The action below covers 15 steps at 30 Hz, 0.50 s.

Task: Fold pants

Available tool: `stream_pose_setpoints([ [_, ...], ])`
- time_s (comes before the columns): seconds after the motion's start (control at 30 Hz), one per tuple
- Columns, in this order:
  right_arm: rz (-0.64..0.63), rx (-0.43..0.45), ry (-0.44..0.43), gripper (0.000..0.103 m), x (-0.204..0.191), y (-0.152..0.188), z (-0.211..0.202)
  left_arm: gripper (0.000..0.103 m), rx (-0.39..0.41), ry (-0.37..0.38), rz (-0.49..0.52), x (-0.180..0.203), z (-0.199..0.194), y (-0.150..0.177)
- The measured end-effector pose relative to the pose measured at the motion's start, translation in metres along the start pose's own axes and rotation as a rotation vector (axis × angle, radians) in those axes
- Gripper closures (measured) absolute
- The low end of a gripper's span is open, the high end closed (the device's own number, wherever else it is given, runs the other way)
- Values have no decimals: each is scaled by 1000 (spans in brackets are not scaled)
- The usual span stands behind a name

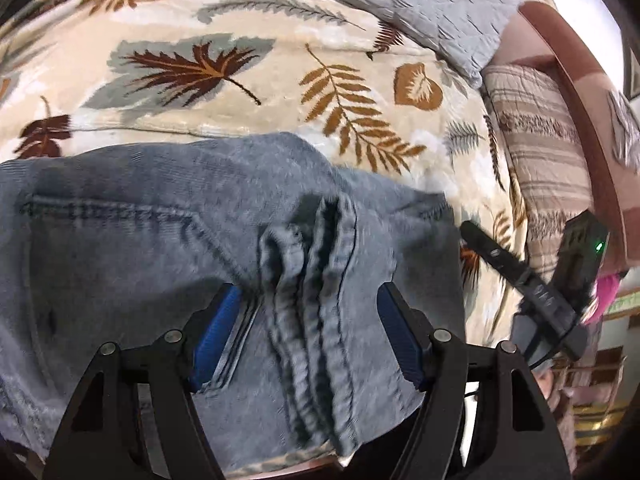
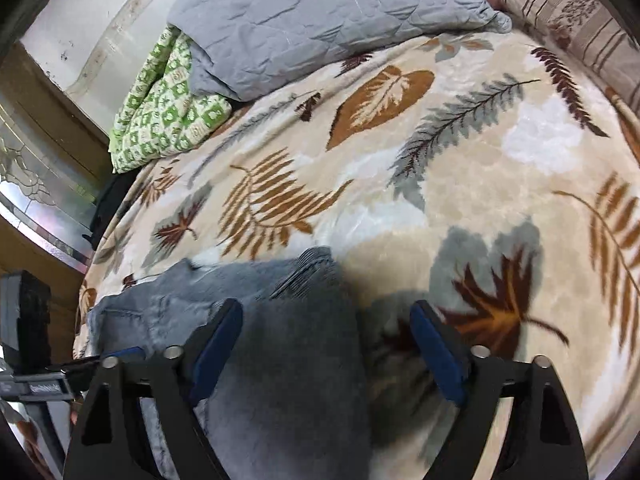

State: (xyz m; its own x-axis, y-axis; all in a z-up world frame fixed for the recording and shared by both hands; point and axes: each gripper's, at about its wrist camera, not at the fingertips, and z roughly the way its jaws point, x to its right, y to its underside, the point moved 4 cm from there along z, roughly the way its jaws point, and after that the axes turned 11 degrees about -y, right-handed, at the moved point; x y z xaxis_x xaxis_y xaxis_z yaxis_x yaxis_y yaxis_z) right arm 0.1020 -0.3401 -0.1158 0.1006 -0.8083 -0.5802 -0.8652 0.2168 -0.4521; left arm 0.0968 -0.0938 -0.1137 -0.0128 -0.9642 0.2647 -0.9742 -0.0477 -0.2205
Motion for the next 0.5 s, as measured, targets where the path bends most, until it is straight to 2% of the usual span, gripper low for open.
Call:
stream_pose_setpoints([
  [0.03, -3, -13, -4, 31, 1, 1, 5, 32, -22, 17, -9, 3, 6, -4],
  [0.07, -9, -42, 0, 50, 3, 1, 13, 32, -39, 29, -14, 6, 11, -6],
  [0.1, -17, -67, -1, 75, 3, 2, 18, 32, -51, 31, -17, 9, 14, -8],
  [0.13, -28, -86, -7, 77, 1, 2, 21, 32, -46, 24, -17, 12, 15, -10],
  [0.17, -53, -77, -19, 85, -5, 0, 19, 32, -34, 39, -8, 16, 14, -11],
  [0.2, -82, -58, -61, 87, -14, -3, 14, 34, -22, 49, -5, 17, 13, -12],
  [0.27, -169, -15, -80, 87, -30, -8, 3, 47, 7, 42, -22, 15, 12, -16],
  [0.37, -190, -75, 9, 87, -17, -8, 22, 64, -7, -74, -11, 9, 27, -18],
  [0.43, -143, -113, 25, 82, 2, -4, 35, 64, 0, -51, -15, 4, 26, -17],
  [0.47, -117, -95, 6, 81, 5, -4, 31, 65, -8, -31, -28, 1, 23, -16],
  [0.5, -94, -77, -16, 75, 5, -4, 26, 65, -22, -6, -42, -3, 20, -15],
])
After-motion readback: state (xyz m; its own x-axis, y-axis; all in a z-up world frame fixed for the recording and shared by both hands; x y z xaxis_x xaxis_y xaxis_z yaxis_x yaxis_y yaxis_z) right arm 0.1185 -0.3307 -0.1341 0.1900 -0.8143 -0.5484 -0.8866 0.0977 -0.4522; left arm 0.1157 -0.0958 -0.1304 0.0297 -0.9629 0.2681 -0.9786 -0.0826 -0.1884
